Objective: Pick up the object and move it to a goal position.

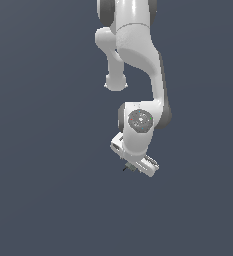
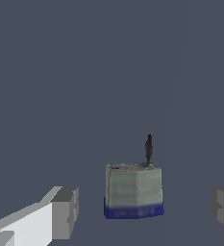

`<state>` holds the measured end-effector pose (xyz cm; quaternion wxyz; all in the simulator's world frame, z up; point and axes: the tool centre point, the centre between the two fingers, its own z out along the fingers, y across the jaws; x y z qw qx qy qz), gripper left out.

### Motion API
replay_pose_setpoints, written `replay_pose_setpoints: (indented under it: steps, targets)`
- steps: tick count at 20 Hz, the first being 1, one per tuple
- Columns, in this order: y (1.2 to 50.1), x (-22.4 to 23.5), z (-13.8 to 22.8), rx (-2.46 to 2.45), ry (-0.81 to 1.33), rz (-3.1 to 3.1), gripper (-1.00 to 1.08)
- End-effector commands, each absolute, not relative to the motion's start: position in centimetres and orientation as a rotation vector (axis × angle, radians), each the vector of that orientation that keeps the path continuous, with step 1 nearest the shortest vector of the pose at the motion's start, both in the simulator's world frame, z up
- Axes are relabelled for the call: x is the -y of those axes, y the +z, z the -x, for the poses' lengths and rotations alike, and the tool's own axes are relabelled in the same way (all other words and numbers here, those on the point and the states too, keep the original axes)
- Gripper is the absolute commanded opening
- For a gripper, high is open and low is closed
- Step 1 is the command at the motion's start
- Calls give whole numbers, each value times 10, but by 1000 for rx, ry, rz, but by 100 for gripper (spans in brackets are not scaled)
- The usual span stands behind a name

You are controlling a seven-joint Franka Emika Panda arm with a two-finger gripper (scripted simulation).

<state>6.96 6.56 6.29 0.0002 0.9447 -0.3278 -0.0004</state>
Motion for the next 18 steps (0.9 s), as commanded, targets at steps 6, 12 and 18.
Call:
replay_pose_setpoints:
  steps: [6, 12, 18]
  targets:
    - [53, -66, -69, 1031, -1, -2967, 100]
    - [23, -66, -69, 1036, 0, -2966, 100]
    - [12, -66, -70, 1037, 0, -2966, 100]
